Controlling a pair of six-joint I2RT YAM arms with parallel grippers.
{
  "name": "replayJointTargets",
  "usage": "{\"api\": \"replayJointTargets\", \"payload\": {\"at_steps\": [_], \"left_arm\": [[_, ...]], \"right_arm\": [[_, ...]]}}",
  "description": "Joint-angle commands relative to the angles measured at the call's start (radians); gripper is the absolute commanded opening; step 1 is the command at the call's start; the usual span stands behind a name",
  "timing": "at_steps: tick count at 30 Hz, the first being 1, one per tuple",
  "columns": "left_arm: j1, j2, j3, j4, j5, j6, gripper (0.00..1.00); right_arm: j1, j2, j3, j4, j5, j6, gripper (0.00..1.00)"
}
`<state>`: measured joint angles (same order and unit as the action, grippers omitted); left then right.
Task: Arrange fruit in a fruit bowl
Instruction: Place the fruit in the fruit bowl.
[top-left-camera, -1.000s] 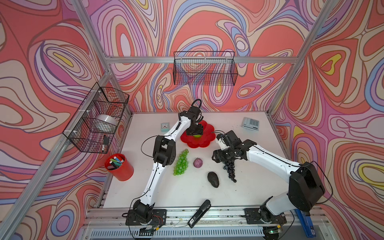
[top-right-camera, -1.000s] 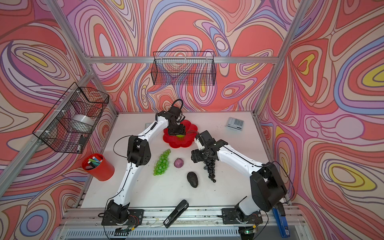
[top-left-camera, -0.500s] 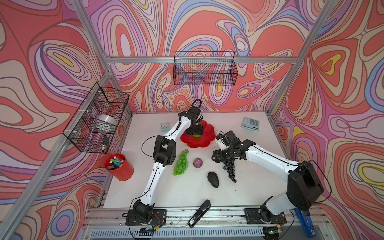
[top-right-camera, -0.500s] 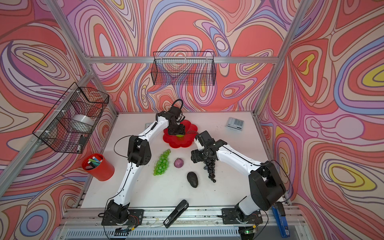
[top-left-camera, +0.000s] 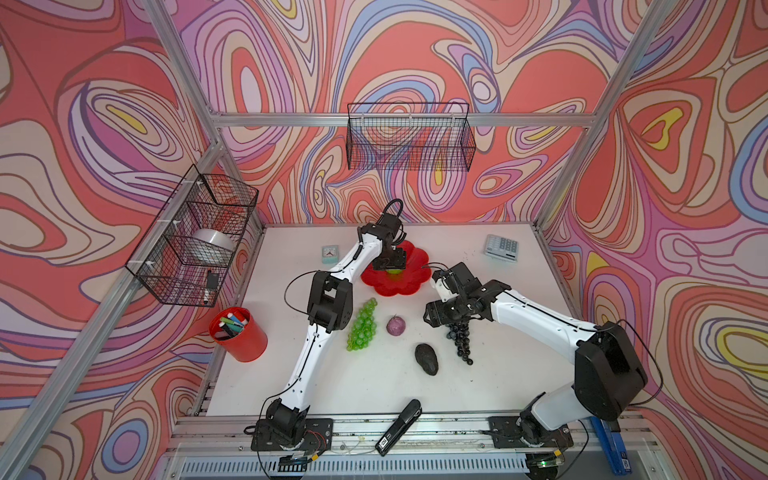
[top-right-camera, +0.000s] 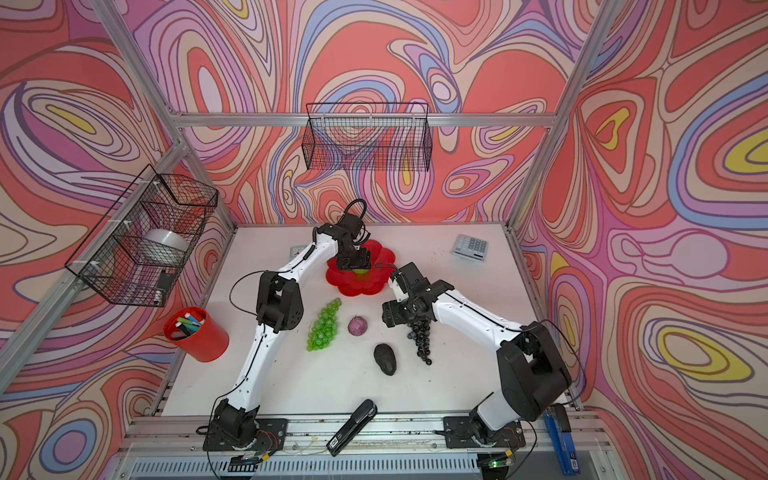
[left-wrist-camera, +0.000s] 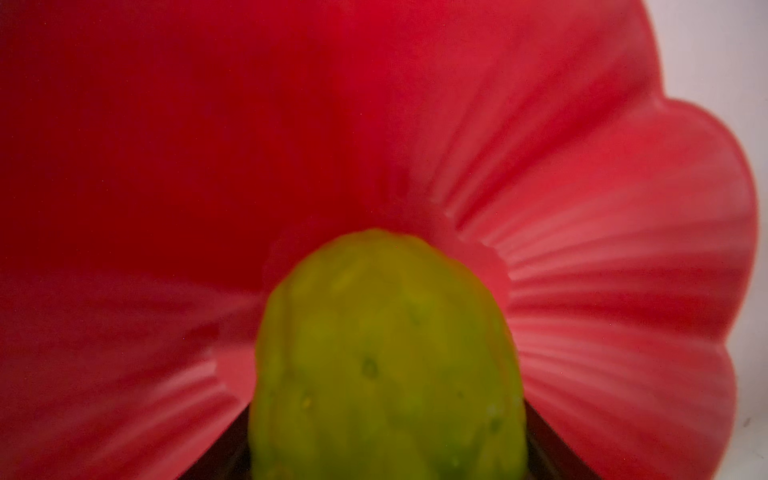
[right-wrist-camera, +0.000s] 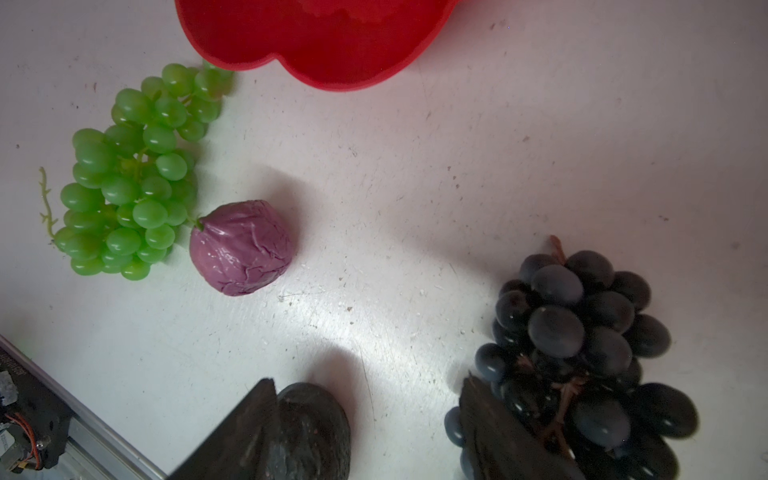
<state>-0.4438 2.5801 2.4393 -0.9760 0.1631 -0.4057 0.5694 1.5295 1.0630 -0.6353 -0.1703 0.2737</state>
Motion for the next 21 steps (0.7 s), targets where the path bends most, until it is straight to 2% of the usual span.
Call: {"api": "replayJointTargets", "payload": {"at_steps": [1, 3, 4, 5, 12, 18, 21], "left_arm": [[0.01, 0.015, -0.005, 0.011, -0.01, -0.022, 0.78], [0.008, 0.011, -0.008, 0.018, -0.012, -0.028, 0.85], [0.01, 0.009, -0.008, 0.019, -0.013, -0.03, 0.99], [0.01, 0.005, -0.008, 0.02, -0.012, -0.031, 1.0], [0.008, -0.079, -0.035, 0.021, -0.006, -0.027, 1.0], [0.008, -0.26, -0.166, 0.025, -0.003, -0.019, 0.98], [0.008, -0.383, -0.292, 0.033, -0.005, -0.002, 0.97]], "right_arm": [[0.004, 0.01, 0.009, 0.008, 0.012, -0.014, 0.75], [0.004, 0.01, 0.012, 0.008, 0.008, -0.017, 0.76], [0.004, 0.009, 0.012, 0.008, 0.009, -0.018, 0.77], [0.004, 0.006, 0.012, 0.008, 0.011, -0.019, 0.77], [0.004, -0.013, 0.017, 0.004, 0.019, -0.022, 0.77], [0.009, -0.046, 0.025, -0.02, 0.024, -0.007, 0.76], [0.035, -0.05, 0.023, -0.059, 0.03, 0.004, 0.76]]}}
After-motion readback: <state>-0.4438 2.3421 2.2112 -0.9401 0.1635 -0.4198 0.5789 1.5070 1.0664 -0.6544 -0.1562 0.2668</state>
